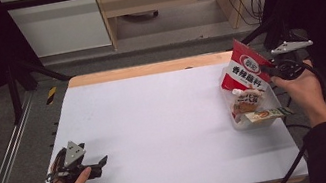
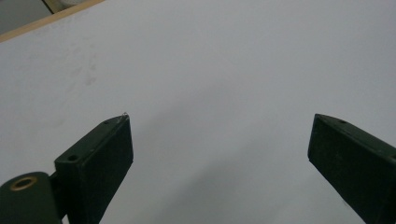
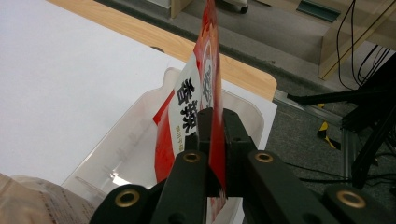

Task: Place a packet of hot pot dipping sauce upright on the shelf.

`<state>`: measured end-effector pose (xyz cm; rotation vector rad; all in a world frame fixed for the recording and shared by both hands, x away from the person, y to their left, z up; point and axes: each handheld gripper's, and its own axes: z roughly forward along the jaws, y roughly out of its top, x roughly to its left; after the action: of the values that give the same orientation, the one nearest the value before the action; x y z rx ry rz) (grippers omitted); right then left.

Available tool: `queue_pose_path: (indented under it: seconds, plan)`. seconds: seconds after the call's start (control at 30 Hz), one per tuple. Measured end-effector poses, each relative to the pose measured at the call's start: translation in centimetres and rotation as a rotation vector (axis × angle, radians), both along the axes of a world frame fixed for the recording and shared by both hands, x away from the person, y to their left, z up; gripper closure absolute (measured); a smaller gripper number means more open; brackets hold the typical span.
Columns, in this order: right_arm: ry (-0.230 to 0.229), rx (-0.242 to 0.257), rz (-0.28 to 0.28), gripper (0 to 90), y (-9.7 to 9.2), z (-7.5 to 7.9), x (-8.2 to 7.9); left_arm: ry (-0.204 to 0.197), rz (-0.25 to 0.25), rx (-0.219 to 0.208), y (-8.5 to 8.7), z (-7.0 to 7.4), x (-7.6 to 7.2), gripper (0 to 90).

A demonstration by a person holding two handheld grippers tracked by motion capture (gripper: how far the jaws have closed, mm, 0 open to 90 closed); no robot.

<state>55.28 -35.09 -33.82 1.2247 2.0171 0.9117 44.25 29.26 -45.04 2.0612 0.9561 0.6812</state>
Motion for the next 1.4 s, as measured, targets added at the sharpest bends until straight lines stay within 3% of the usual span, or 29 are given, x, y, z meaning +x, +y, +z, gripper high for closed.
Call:
queue_pose_path:
  seconds: [0.23,0.43,0.67,0.87,1.03,1.23,1.4]
  plan:
    - [-0.013,-0.011,-0.009,68.2,0.3,0.3,0.1,-0.002,0.0,-0.001,0.0,0.0,0.0,6.5]
    - [-0.06,-0.03,-0.024,42.2,0.8,1.3,-0.1,-0.004,-0.002,-0.002,0.0,0.1,0.0,6.5]
    - [-0.099,-0.035,-0.049,23.9,1.5,2.7,-0.2,-0.007,-0.003,-0.003,0.0,0.1,-0.1,6.4]
    - [-0.142,-0.034,-0.063,16.4,2.2,4.7,-0.7,-0.008,-0.004,-0.002,0.0,0.2,-0.1,6.4]
    - [-0.186,-0.024,-0.038,14.9,3.3,6.1,-1.7,-0.006,-0.005,-0.004,0.0,0.2,-0.1,6.4]
    - [-0.149,-0.027,-0.011,10.8,5.5,6.6,-2.9,-0.005,-0.005,-0.006,0.0,0.1,-0.1,6.4]
    - [-0.15,-0.029,0.036,8.7,7.6,6.6,-4.1,-0.007,-0.004,-0.004,0.0,0.1,-0.1,6.2]
